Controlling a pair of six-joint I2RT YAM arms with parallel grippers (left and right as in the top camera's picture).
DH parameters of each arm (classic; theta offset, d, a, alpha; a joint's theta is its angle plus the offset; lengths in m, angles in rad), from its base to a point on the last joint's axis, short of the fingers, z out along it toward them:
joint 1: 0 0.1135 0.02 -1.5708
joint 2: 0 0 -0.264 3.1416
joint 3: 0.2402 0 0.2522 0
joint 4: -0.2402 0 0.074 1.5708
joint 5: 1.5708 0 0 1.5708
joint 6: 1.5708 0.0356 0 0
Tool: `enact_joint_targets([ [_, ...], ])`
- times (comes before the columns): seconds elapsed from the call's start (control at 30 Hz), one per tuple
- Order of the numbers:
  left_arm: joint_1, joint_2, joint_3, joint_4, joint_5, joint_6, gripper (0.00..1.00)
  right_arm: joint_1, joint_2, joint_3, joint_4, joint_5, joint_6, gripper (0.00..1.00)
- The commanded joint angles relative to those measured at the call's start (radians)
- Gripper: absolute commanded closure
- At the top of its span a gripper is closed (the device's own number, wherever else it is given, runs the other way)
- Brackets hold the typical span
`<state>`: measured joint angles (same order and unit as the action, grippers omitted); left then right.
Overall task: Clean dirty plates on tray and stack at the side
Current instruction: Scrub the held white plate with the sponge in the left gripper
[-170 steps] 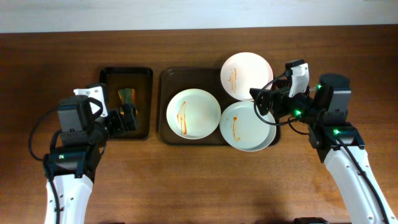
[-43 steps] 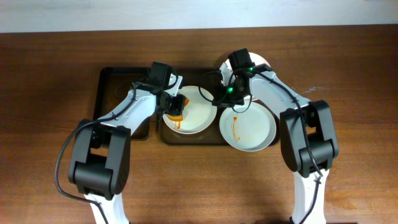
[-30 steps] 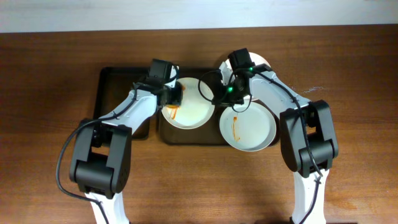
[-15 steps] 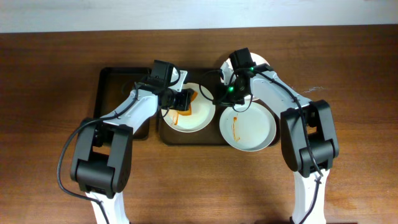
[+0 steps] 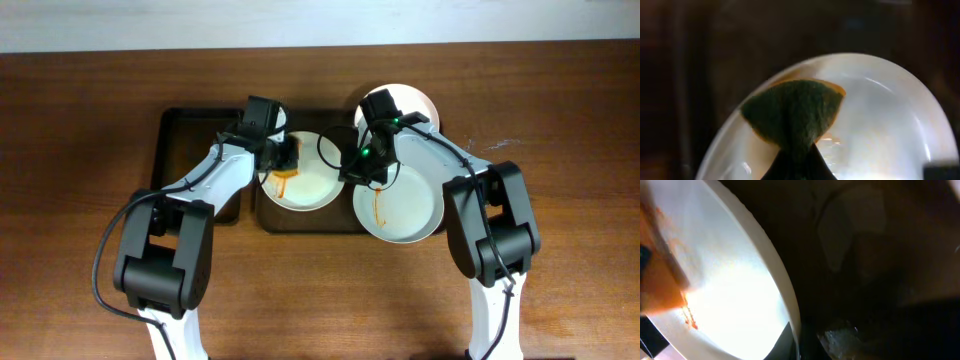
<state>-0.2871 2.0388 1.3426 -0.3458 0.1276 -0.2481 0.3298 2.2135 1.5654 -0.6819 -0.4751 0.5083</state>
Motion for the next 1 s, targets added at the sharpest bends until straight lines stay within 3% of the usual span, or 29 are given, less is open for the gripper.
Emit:
enact_joint_targets([
  [0.0, -0.003, 0.005, 0.008, -0.029, -0.077, 0.020, 1.00, 0.005, 0.021, -0.024, 0.002, 0.042, 0.006, 0.96],
  [0.07, -0.027, 0.005, 0.008, -0.154, -0.011, 0.118, 1.00, 0.005, 0.021, -0.024, 0.002, 0.042, 0.006, 0.96],
  [0.13, -0.059, 0.005, 0.008, -0.248, -0.002, 0.296, 1.00, 0.005, 0.021, -0.024, 0.006, 0.039, 0.006, 0.96],
  [0.2, -0.084, 0.005, 0.008, -0.284, 0.065, 0.426, 1.00, 0.005, 0.021, -0.024, 0.006, 0.039, 0.006, 0.96],
  [0.23, -0.086, 0.005, 0.008, -0.280, 0.108, 0.430, 1.00, 0.005, 0.021, -0.024, 0.006, 0.039, 0.006, 0.96],
  [0.27, -0.085, 0.005, 0.008, -0.270, 0.143, 0.429, 1.00, 0.005, 0.021, -0.024, 0.006, 0.039, 0.006, 0.96],
  [0.37, -0.058, 0.007, 0.002, -0.123, 0.100, 0.265, 1.00, 0.005, 0.021, -0.024, 0.006, 0.039, 0.006, 0.96],
  [0.43, -0.055, 0.020, -0.015, 0.013, -0.135, 0.126, 1.00, 0.005, 0.021, -0.024, 0.007, 0.039, 0.006, 0.96],
  [0.5, -0.057, 0.060, -0.016, 0.100, -0.244, 0.112, 1.00, 0.005, 0.021, -0.024, 0.010, 0.039, 0.006, 0.96],
  [0.57, -0.057, 0.093, -0.016, 0.037, -0.301, 0.048, 1.00, 0.005, 0.021, -0.024, 0.010, 0.039, 0.006, 0.96],
  [0.63, -0.057, 0.093, -0.012, -0.118, -0.200, 0.059, 1.00, 0.005, 0.021, -0.024, 0.010, 0.039, 0.006, 0.96],
  [0.73, -0.056, 0.093, 0.000, -0.275, 0.159, 0.306, 1.00, 0.005, 0.021, -0.024, 0.010, 0.039, 0.006, 0.96],
  [0.8, -0.057, 0.093, 0.027, -0.340, 0.229, 0.428, 1.00, 0.005, 0.021, -0.024, 0.010, 0.039, 0.006, 0.96],
  [0.87, -0.057, 0.093, 0.042, -0.323, 0.229, 0.431, 1.00, 0.005, 0.021, -0.024, 0.010, 0.039, 0.006, 0.96],
  [0.97, -0.056, 0.093, 0.043, -0.148, 0.238, 0.421, 1.00, 0.005, 0.021, -0.024, 0.016, 0.039, 0.006, 0.96],
])
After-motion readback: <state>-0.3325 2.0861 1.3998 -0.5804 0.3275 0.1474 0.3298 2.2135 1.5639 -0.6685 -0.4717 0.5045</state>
